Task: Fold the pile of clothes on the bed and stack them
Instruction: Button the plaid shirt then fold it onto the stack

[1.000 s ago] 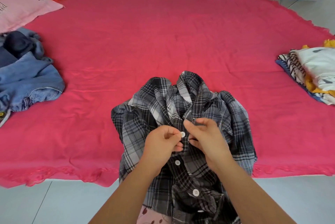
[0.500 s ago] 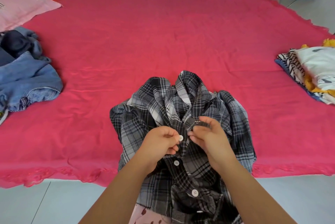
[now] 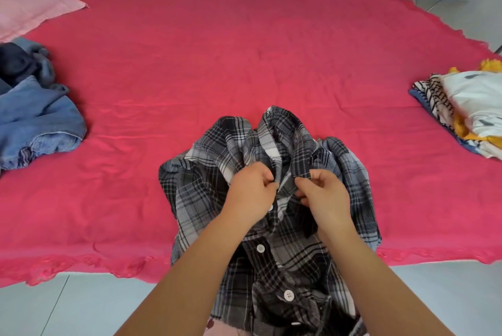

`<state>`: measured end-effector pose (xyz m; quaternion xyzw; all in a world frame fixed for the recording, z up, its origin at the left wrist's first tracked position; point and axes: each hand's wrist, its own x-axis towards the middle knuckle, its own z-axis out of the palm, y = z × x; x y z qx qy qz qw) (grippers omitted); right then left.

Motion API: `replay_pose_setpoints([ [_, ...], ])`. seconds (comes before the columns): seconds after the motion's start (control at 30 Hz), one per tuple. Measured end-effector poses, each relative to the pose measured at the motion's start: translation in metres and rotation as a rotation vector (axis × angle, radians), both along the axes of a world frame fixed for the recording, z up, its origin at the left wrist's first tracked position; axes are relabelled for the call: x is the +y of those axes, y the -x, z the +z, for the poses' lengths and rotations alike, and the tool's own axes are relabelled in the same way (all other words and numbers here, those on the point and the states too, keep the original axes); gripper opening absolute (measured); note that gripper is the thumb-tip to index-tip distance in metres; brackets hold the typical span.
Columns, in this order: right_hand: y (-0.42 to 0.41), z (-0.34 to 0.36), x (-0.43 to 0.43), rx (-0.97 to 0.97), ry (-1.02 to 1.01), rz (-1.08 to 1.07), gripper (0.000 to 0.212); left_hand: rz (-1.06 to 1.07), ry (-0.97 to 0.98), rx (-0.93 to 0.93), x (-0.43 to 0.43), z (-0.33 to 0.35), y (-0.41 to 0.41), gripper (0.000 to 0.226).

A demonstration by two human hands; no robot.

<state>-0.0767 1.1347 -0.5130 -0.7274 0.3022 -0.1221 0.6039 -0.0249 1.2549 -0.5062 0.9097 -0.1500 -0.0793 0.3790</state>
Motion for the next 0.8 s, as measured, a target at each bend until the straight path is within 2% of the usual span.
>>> replay_pose_setpoints([
  [0.1, 0.003, 0.004, -0.003, -0.002, 0.000, 0.079, 0.010, -0.075, -0.171, 0.029, -0.006, -0.013, -0.001, 0.018],
  [0.2, 0.007, 0.003, -0.004, 0.028, 0.029, 0.122, 0.013, -0.100, -0.324, -0.039, -0.011, -0.017, -0.001, 0.025],
  [0.27, 0.009, 0.000, -0.005, 0.023, 0.010, 0.121, 0.017, -0.055, -0.334, -0.079, -0.015, -0.017, -0.004, 0.025],
  [0.43, 0.013, 0.002, -0.010, -0.032, -0.007, 0.118, 0.012, 0.128, 0.056, 0.036, -0.012, -0.022, -0.011, 0.020],
  [0.6, 0.012, 0.002, -0.008, -0.035, 0.065, 0.101, 0.002, 0.374, 0.692, 0.446, -0.002, -0.003, -0.009, 0.011],
  [0.7, 0.010, 0.004, -0.006, -0.036, 0.012, 0.082, 0.009, 0.329, 0.916, 0.528, 0.008, 0.014, -0.006, 0.011],
  [0.8, 0.008, 0.016, -0.002, -0.045, -0.190, 0.110, 0.010, 0.220, 1.084, 0.541, 0.018, 0.024, -0.002, 0.031],
])
